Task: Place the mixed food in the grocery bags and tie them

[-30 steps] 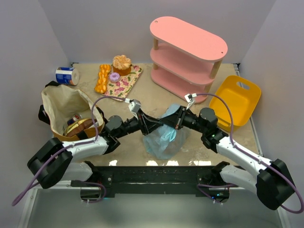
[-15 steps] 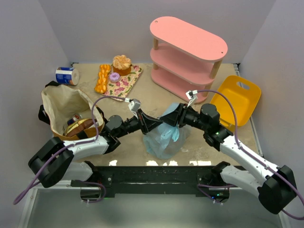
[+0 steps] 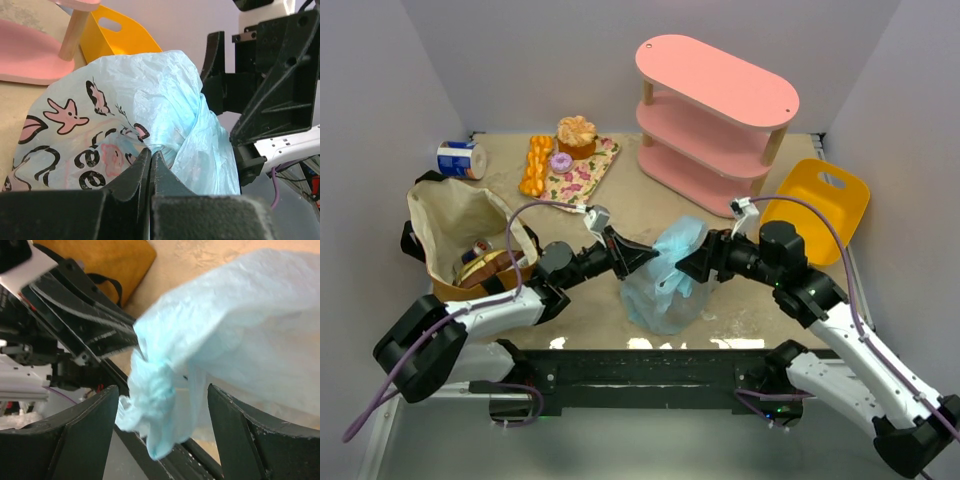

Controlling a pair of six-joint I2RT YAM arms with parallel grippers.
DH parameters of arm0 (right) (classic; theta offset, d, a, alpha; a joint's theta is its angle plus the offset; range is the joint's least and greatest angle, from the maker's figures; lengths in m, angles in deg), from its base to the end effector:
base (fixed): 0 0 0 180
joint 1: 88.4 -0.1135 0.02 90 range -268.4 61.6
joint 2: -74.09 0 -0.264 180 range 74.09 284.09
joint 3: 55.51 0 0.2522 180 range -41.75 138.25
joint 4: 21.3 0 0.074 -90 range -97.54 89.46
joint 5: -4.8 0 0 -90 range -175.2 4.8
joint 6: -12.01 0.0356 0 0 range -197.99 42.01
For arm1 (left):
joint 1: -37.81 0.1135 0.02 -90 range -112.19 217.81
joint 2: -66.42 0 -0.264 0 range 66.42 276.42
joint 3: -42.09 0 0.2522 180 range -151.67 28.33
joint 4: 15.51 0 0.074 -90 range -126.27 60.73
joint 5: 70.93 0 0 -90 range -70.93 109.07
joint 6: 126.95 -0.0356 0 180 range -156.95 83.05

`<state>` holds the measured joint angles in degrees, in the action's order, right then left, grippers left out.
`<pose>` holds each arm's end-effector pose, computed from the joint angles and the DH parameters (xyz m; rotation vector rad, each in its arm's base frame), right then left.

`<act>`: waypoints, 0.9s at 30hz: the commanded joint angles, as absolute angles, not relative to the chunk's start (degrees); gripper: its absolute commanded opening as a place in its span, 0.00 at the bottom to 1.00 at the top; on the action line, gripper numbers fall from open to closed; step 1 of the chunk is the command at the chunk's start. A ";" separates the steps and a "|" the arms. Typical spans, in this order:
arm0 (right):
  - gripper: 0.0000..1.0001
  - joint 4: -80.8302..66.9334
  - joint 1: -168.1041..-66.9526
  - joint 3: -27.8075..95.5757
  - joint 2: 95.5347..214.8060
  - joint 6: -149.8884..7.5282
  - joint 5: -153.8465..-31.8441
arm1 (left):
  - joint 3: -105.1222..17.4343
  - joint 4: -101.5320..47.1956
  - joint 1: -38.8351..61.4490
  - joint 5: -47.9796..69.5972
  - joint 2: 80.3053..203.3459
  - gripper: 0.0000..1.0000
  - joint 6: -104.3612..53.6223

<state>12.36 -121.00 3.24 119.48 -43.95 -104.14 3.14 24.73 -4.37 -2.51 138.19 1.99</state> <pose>0.1462 0.1072 0.3224 -0.2124 2.0536 1.0703 0.1806 -0.1813 0.2414 0.3877 1.5708 -1.3996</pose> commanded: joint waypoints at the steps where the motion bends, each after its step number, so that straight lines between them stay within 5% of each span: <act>1: 0.75 17.95 -121.01 4.14 115.23 -48.98 -105.32 | 0.90 24.61 -3.50 -1.06 136.03 0.00 1.02; 14: 0.66 11.18 -121.18 -1.40 116.80 -52.51 -116.49 | -0.50 21.53 -2.80 -0.62 134.71 0.00 -0.21; 18: 0.56 7.49 -121.18 -2.55 118.82 -52.59 -117.72 | -0.59 20.56 -2.62 -0.71 134.45 0.00 -0.65; 21: 0.36 6.70 -121.18 -2.38 119.53 -52.51 -116.94 | -0.68 19.34 -2.10 -0.53 133.66 0.00 -1.09; 22: 0.19 6.78 -121.10 -2.29 119.36 -52.42 -116.24 | -0.68 18.90 -1.83 -0.53 133.31 0.00 -1.35; 24: 0.03 8.53 -121.10 -1.42 118.83 -52.16 -113.35 | -0.77 16.27 -0.61 -0.44 131.82 0.00 -2.32; 27: 0.00 11.78 -121.10 -0.01 118.21 -51.63 -105.11 | -0.59 12.40 1.41 0.09 128.83 0.00 -3.81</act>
